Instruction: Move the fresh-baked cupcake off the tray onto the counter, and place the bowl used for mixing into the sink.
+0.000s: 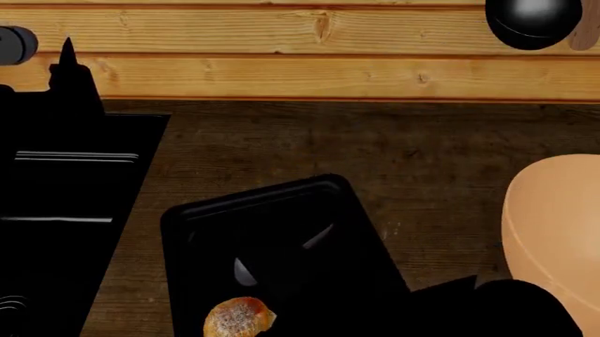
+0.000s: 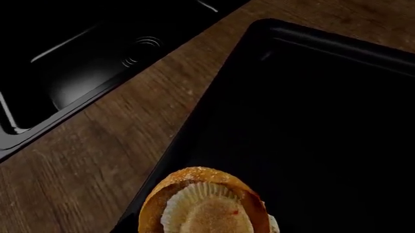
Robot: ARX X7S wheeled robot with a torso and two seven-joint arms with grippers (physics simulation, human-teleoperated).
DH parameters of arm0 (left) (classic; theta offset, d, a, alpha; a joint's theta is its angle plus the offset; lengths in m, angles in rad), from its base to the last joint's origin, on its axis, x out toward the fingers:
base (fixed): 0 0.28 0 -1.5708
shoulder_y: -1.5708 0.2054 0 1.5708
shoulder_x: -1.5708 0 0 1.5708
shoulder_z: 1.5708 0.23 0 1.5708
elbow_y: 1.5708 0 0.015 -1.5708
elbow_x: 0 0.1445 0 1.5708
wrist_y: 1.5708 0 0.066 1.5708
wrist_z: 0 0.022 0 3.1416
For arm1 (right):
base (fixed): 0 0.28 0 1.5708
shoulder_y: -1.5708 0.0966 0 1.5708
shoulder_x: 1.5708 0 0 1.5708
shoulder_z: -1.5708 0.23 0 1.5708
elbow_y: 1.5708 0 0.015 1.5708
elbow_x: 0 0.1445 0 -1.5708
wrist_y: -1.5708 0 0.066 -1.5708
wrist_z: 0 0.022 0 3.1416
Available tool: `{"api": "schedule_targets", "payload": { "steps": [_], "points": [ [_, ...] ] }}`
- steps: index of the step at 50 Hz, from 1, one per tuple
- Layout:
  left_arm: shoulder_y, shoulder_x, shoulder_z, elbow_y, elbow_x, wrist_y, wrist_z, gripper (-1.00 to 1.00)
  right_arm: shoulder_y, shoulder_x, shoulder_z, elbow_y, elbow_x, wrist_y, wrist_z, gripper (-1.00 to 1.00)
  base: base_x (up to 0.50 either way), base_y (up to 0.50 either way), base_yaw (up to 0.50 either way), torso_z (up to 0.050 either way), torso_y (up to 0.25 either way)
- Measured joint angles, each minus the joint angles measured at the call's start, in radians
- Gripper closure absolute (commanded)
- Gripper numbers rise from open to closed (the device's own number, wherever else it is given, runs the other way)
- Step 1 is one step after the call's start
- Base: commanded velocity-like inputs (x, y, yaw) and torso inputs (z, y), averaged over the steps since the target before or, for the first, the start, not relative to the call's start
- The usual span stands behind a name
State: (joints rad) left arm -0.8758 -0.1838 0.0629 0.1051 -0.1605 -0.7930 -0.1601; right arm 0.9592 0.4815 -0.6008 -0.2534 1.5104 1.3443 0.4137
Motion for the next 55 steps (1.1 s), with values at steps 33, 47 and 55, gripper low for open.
{"api": "schedule_targets", "payload": {
  "steps": [33,47,55],
  "points": [
    [0.001,-0.010,0.005,0.005,-0.019,0.000,-0.015,-1.00,0.107,0.026,0.023,-0.037,0.036,-0.017,0.082,1.00,0.00,0.00,0.00,0.000,0.000],
    [-0.008,-0.013,0.005,0.009,-0.029,-0.006,-0.021,-1.00,0.314,0.036,0.033,0.033,0.035,0.029,0.103,1.00,0.00,0.00,0.00,0.000,0.000],
    [-0.012,-0.016,0.005,0.011,-0.034,-0.008,-0.024,-1.00,0.428,0.054,0.019,0.114,-0.023,0.037,0.057,1.00,0.00,0.00,0.00,0.000,0.000]
  ]
}}
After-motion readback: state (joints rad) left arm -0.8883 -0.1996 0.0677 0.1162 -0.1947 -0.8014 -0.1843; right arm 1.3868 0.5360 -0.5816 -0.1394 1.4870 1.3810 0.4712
